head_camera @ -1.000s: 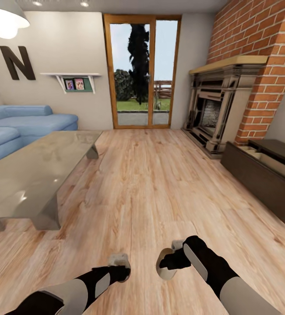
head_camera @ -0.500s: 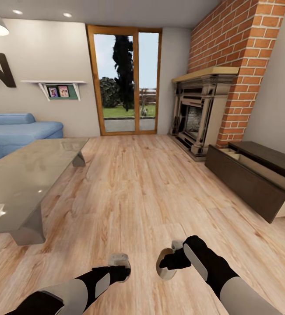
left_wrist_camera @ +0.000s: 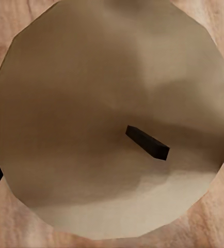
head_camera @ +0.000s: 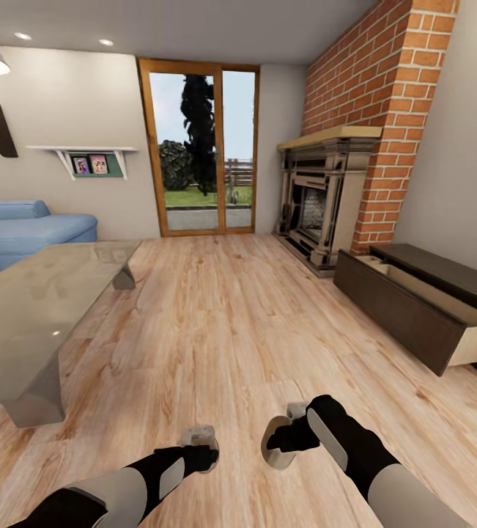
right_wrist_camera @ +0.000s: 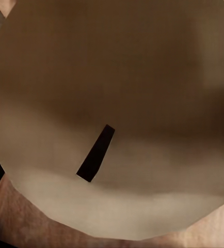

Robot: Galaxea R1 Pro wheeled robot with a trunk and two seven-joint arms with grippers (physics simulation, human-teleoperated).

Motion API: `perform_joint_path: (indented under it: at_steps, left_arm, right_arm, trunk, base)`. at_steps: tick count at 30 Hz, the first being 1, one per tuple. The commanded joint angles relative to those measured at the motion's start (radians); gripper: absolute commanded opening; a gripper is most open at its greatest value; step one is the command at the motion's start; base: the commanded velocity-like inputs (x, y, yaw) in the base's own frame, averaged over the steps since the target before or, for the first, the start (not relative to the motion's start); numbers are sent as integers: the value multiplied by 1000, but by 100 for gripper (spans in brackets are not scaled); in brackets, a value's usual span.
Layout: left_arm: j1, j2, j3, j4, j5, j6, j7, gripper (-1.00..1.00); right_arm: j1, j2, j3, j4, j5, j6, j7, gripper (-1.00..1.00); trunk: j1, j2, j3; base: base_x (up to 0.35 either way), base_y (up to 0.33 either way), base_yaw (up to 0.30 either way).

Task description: Place each of the two pumpkins and all three candles from the living room inside a cabinet in the living room (use any cabinet), then make sure every cabinet is closed, and position the cauldron so it is next to a table in the living room.

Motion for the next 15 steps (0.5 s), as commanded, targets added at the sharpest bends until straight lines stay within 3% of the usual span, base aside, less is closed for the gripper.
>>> perform_joint_path:
  at_steps: [1,5,15]
  left_arm:
    - [-1,-1,-8,3,10,-1,-4,-100]
    - [-1,-1,-8,3,10,-2,-4,-100]
    - [-1,1,-8,2,10,0,-4,-100]
  right_arm:
    - [-1,0,5,-1,2,2,3,-100]
    - [-1,0,8,-1,3,3,3,-100]
    - [-1,0,10,-1,3,3,3,-100]
  trunk:
    - [0,0,-1]
    - [0,0,-2]
    - [-5,2,36]
  base:
    - [0,0,-20]
    - [0,0,-127]
    - [0,0,-275]
